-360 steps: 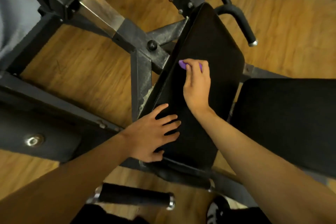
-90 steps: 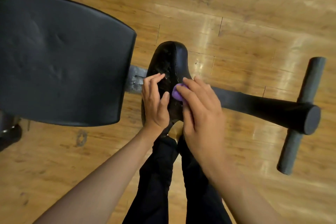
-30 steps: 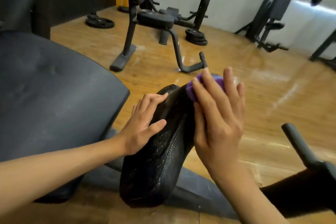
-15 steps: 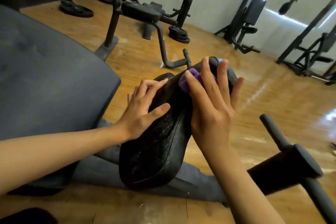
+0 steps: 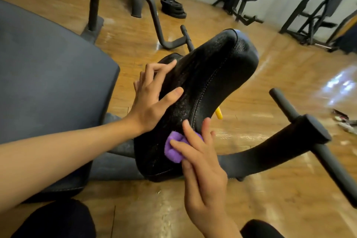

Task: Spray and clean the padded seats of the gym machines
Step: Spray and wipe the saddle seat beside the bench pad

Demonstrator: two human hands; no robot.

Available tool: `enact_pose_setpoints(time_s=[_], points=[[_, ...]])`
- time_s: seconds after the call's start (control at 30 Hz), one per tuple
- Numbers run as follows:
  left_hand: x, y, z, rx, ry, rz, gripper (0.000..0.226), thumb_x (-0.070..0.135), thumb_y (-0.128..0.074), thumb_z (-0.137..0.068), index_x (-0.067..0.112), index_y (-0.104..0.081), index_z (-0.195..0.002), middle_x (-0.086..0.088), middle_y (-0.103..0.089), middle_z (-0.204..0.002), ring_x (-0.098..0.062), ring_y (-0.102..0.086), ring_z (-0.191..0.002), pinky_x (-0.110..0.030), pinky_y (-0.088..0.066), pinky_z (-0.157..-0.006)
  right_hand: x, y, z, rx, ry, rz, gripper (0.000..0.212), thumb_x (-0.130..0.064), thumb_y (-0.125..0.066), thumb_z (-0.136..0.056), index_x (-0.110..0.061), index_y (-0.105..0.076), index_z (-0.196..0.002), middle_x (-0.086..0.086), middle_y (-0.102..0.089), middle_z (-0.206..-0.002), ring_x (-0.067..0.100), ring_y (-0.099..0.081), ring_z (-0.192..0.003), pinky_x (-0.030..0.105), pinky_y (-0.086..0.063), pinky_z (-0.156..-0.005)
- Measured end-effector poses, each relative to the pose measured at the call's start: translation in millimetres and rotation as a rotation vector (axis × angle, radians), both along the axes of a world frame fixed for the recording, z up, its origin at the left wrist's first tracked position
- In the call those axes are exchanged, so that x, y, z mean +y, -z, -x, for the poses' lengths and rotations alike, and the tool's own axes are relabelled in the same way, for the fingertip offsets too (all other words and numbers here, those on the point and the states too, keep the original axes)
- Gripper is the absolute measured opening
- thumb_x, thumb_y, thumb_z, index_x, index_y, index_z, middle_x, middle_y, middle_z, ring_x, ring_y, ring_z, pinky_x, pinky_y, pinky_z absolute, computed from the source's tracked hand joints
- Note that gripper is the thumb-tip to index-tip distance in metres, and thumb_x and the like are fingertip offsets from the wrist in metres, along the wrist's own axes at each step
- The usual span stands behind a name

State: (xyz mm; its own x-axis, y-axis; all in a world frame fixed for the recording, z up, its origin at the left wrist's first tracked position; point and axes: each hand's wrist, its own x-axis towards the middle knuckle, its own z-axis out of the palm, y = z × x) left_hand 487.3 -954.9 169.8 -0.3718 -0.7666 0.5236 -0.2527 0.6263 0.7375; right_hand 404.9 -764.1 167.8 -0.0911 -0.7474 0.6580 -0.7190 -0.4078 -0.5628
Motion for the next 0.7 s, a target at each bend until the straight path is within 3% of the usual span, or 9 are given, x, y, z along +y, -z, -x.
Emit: enact_pose_setpoints(time_s=[0.2,0.3,0.37,0.5,0.63,0.7], points=[[-2.3,-0.1,1.9,0.03,0.015,-0.037,0.076,0.068,-0.036,-0.086,0.032,-0.042,-0.153,0.005,-0.041,-0.131,-0.012,-0.037,-0.131,-0.035,-0.024,-0.102,-58.1,-36.5,34.3,0.076,0.153,0.083,0.038,0.002,-0.05,-0.101,-0.007,-0.058,-0.136,0.02,-0.018,-0.163,0.039,0.007,-0.153,0.053,0.004,-0.124],[-1.2,-0.4,2.1,0.034,0.025,-0.042,0.076,0.068,-0.036,-0.086,0.032,-0.041,-0.153,0.005,-0.04,-0.129,-0.012,-0.037,-0.132,-0.033,-0.022,-0.101,-82.0,-66.1,55.6,0.192,0.231,0.164,0.035,-0.012,-0.047,-0.104,-0.006,-0.059,-0.136,0.034,-0.013,-0.159,0.051,0.005,-0.149,0.058,0.004,-0.123],[-1.8,-0.9,2.2,0.036,0.033,-0.045,0.076,0.068,-0.036,-0.085,0.033,-0.041,-0.152,0.006,-0.039,-0.128,-0.012,-0.037,-0.131,-0.032,-0.022,-0.099,-97.2,-87.0,65.5,0.219,0.335,0.274,0.034,-0.014,-0.058,-0.101,-0.006,-0.062,-0.133,0.041,-0.014,-0.155,0.056,-0.001,-0.147,0.057,0.003,-0.123],[-2.6,-2.2,2.3,0.044,0.033,-0.045,0.076,0.069,-0.037,-0.085,0.034,-0.042,-0.151,0.005,-0.04,-0.128,-0.014,-0.038,-0.13,-0.036,-0.024,-0.1,-99.7,-90.5,57.7,0.16,0.431,0.32,0.037,-0.017,-0.045,-0.105,-0.004,-0.056,-0.137,0.034,-0.019,-0.158,0.047,-0.008,-0.151,0.054,-0.001,-0.124],[-1.0,-2.9,0.9,0.04,0.029,-0.043,0.077,0.07,-0.036,-0.084,0.034,-0.041,-0.152,0.005,-0.04,-0.129,-0.013,-0.038,-0.129,-0.035,-0.025,-0.1,-62.4,-43.0,37.8,0.105,0.182,0.063,0.045,-0.02,-0.037,-0.105,-0.004,-0.045,-0.146,0.021,-0.009,-0.165,0.035,0.002,-0.154,0.06,-0.008,-0.123],[-1.2,-3.0,1.4,0.043,0.029,-0.04,0.076,0.069,-0.036,-0.084,0.034,-0.042,-0.151,0.006,-0.041,-0.129,-0.013,-0.039,-0.128,-0.034,-0.025,-0.099,-45.6,-33.7,37.0,0.09,0.072,0.011,0.044,-0.017,-0.038,-0.103,-0.006,-0.048,-0.145,0.014,-0.016,-0.165,0.03,-0.001,-0.155,0.056,-0.01,-0.124]])
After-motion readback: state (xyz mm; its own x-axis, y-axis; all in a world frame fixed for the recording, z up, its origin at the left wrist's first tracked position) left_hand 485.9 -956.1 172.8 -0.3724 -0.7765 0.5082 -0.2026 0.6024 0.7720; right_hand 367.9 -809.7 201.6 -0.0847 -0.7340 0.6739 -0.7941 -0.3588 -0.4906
